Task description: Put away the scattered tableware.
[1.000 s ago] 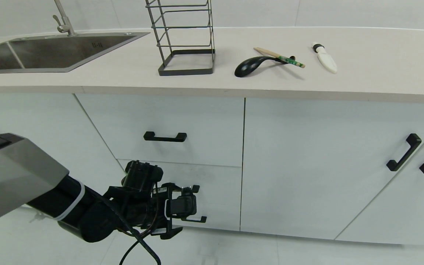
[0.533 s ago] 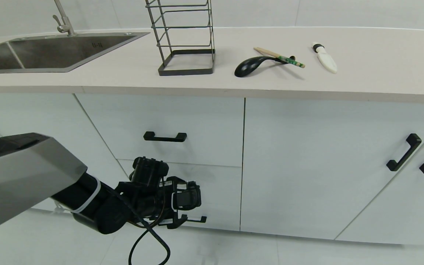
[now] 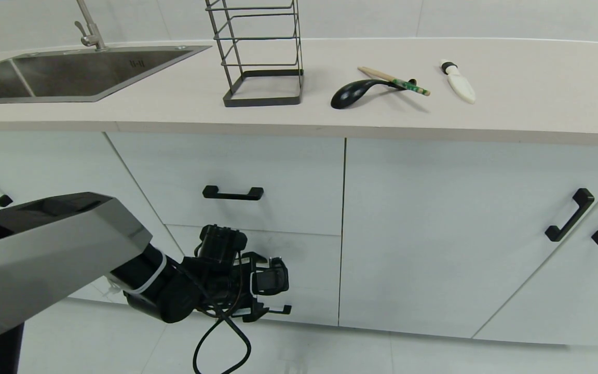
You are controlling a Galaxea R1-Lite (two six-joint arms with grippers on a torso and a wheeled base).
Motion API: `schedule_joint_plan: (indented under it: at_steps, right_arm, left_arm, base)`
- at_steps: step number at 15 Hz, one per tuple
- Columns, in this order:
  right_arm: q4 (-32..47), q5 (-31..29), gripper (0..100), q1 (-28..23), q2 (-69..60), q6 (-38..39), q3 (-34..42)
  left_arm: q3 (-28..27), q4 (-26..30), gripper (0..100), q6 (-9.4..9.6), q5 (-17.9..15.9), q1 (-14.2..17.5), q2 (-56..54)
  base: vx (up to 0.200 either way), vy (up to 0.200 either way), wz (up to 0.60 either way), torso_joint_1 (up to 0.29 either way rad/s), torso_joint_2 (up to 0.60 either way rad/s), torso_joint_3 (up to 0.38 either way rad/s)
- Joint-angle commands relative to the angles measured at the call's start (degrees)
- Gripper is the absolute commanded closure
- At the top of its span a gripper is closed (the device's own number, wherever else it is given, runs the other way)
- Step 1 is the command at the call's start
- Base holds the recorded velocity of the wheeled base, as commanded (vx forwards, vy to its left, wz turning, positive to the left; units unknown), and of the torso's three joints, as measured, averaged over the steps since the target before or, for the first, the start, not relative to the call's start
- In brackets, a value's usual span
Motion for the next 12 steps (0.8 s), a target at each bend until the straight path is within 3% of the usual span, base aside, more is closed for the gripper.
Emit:
schedule_joint_plan:
  at_steps: [1, 12]
  right_arm:
    - [-0.01, 0.01, 100, 0.01, -0.02, 0.01, 0.00]
    - [-0.01, 0.01, 100, 0.01, -0.02, 0.01, 0.00]
  left_arm:
    - [-0.78, -0.18, 0, 0.02, -0.13, 0.44, 1.39]
    - [4.75, 0.35, 0, 0.20, -2.32, 1.23, 0.51]
  base:
    - [0.000, 0.000, 0.00, 0.000, 0.00, 0.000]
    - [0.000, 0.000, 0.00, 0.000, 0.00, 0.000]
